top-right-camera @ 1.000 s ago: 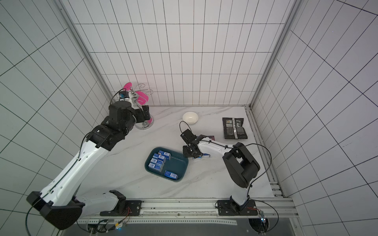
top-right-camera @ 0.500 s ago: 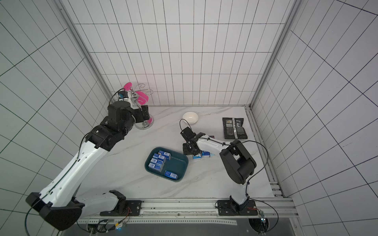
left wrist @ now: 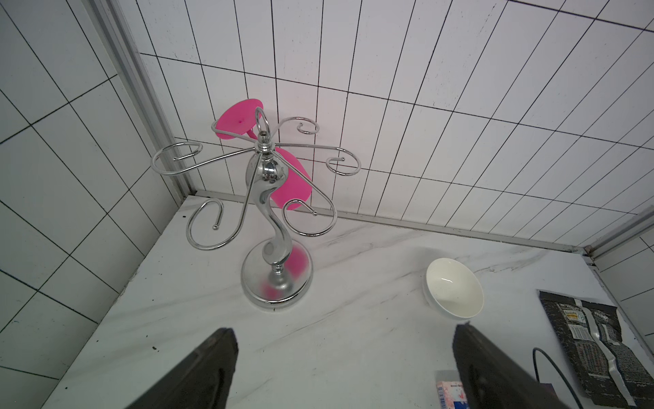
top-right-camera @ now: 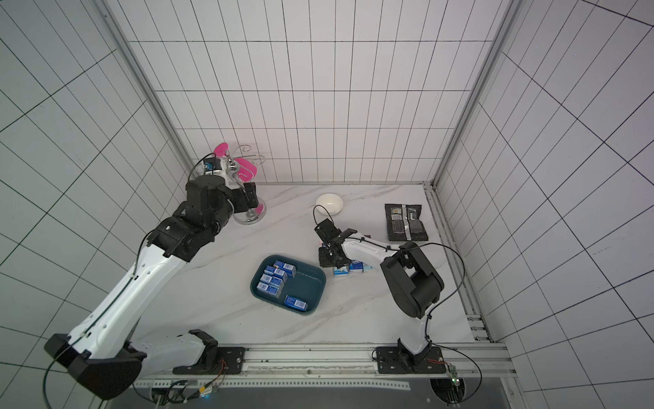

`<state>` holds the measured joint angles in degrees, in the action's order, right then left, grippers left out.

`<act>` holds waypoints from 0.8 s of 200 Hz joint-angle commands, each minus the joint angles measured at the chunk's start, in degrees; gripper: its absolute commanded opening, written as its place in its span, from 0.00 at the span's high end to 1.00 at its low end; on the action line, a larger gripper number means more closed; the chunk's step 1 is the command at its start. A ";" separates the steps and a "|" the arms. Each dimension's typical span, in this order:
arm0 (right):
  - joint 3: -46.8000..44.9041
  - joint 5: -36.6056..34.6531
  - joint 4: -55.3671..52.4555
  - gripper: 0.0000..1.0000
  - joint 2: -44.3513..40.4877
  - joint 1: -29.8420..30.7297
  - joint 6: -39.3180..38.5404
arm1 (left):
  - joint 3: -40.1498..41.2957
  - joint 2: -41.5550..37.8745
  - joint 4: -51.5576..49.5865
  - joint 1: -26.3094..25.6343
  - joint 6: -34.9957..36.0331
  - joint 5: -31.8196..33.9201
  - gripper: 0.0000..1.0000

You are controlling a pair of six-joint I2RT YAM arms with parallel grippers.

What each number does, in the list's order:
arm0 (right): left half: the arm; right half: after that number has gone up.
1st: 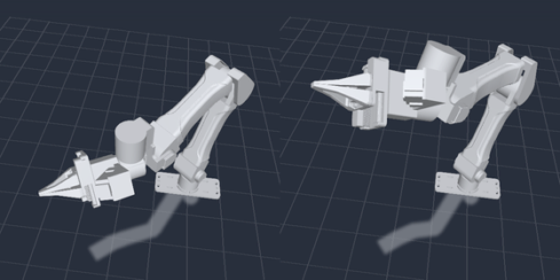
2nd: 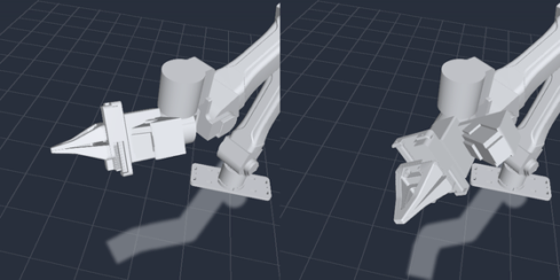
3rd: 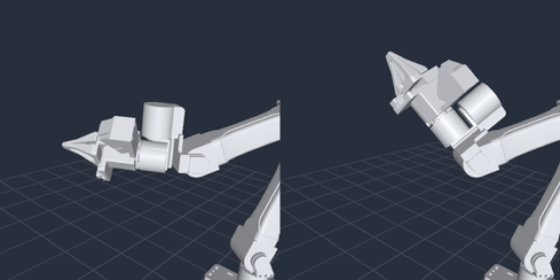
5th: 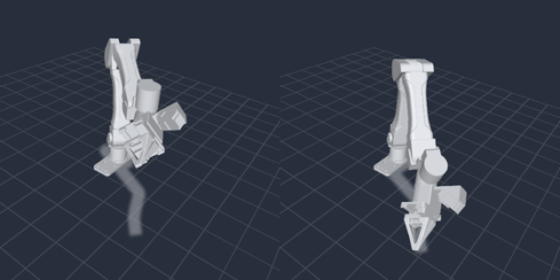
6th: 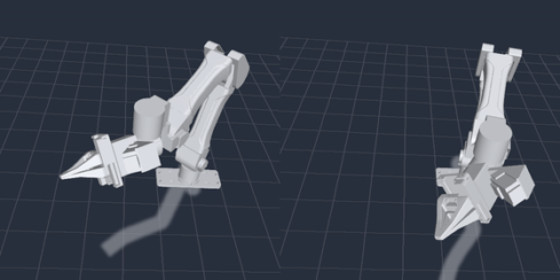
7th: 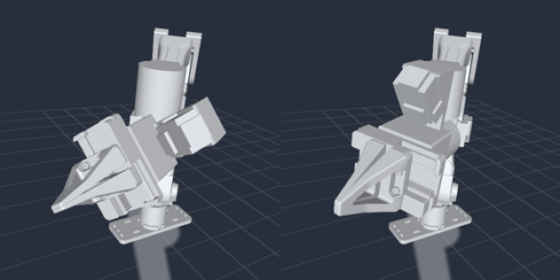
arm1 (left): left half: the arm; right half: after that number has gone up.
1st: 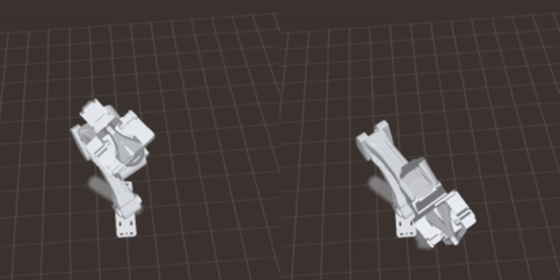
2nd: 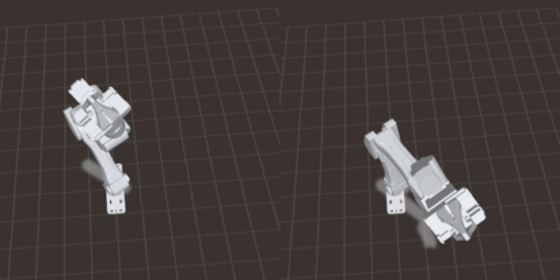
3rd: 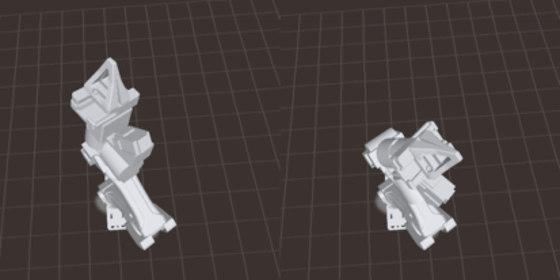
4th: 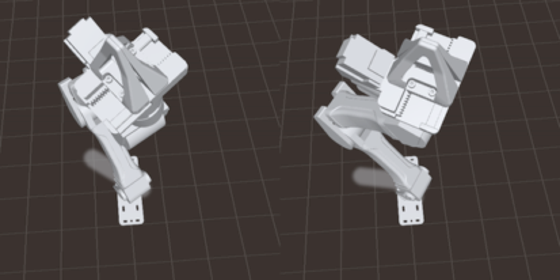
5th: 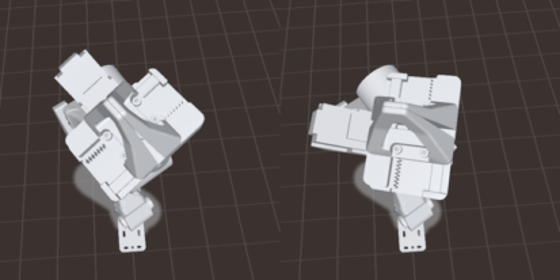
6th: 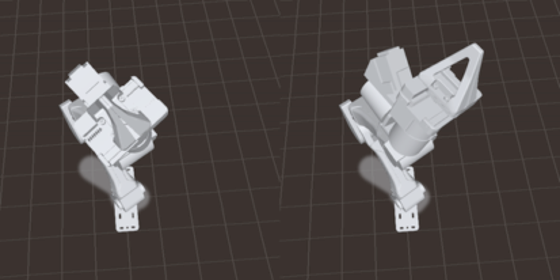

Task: Take the pocket tissues out of the storage box
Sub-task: Adjust the pocket tissues at the center of the board.

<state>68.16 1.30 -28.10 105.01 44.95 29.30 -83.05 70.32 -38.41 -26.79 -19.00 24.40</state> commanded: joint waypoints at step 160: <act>-2.55 0.98 -2.27 0.82 -5.11 2.93 -1.83 | -0.16 -0.89 -0.01 0.26 0.46 0.21 0.02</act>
<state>68.01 1.21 -28.40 103.90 45.52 28.27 -83.05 70.08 -38.44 -26.79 -19.03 24.40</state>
